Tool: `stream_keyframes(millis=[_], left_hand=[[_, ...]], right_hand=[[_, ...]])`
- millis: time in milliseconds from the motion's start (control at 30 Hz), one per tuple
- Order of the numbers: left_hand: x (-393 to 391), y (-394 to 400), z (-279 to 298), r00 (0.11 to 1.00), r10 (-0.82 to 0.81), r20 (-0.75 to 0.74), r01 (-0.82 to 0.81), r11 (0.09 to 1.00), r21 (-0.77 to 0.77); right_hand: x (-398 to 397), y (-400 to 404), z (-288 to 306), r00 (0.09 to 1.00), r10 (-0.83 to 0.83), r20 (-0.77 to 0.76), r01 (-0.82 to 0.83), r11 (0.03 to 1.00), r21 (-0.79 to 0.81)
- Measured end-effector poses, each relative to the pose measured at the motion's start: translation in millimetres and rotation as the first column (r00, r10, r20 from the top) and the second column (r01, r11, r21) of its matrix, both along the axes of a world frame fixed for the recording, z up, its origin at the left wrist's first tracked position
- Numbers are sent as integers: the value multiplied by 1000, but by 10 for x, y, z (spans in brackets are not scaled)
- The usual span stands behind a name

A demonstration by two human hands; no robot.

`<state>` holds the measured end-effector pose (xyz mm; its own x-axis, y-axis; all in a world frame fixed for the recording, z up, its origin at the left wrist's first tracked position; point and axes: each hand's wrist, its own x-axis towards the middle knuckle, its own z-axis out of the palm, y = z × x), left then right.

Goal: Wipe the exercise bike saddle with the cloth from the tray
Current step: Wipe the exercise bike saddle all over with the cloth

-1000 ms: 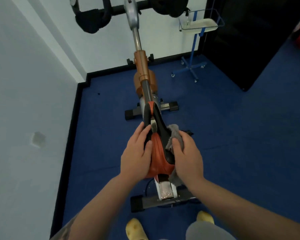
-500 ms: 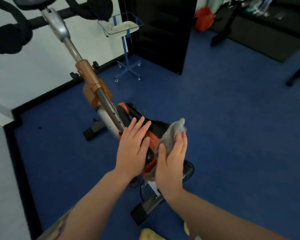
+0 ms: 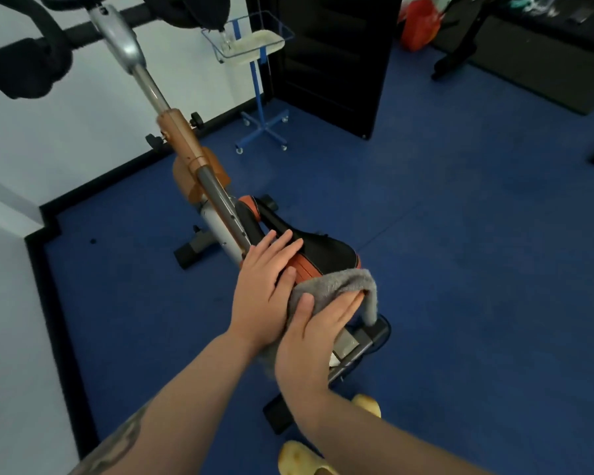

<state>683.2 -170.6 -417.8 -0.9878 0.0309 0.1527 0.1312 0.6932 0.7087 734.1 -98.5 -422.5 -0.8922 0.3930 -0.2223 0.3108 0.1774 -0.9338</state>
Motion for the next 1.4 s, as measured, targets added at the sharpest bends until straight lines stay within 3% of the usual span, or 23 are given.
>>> stream_keyframes(millis=[133, 233, 333, 500, 600, 667, 833, 933, 1033, 1133, 1300, 1400], left_hand=[[-5, -1, -17, 1000, 8, -7, -8, 1000, 3], [17, 1, -44, 1000, 18, -13, -17, 999, 38], [22, -4, -31, 1000, 29, -7, -28, 998, 53], [-15, -5, -39, 1000, -8, -17, 9, 999, 36], [3, -19, -62, 999, -24, -30, 25, 998, 51], [3, -45, -62, 998, -37, -48, 39, 998, 46], [-51, -79, -44, 984, -175, -17, 171, 977, -128], [-197, -162, -2, 919, -395, -24, 375, 889, -262], [-443, -257, 13, 829, -559, -1, 541, 802, -256], [-511, -284, -15, 810, -583, -61, 563, 803, -196], [-490, -270, -56, 825, -556, -96, 544, 829, -128], [-493, -276, -49, 826, -554, -101, 542, 831, -127]], right_hand=[[-248, 118, -19, 988, -143, -55, 141, 989, -43], [37, 65, -34, 996, 14, -86, -10, 999, 53], [173, 32, -58, 991, 130, -19, -127, 986, 105], [-306, 121, -36, 991, -127, -46, 129, 991, 46], [-119, -2, -28, 989, -127, -81, 133, 989, 67], [122, -199, 11, 991, -116, -66, 115, 993, -12], [-95, -143, -2, 974, -206, -90, 203, 978, -44], [-267, -48, -3, 954, -288, -84, 288, 958, -14], [13, -328, 8, 964, -217, -153, 215, 976, -32], [182, -473, -61, 975, -182, -129, 179, 983, -33], [-379, 23, -57, 945, -323, -43, 326, 933, 150], [-318, -35, -80, 942, -324, -90, 336, 916, 220]])
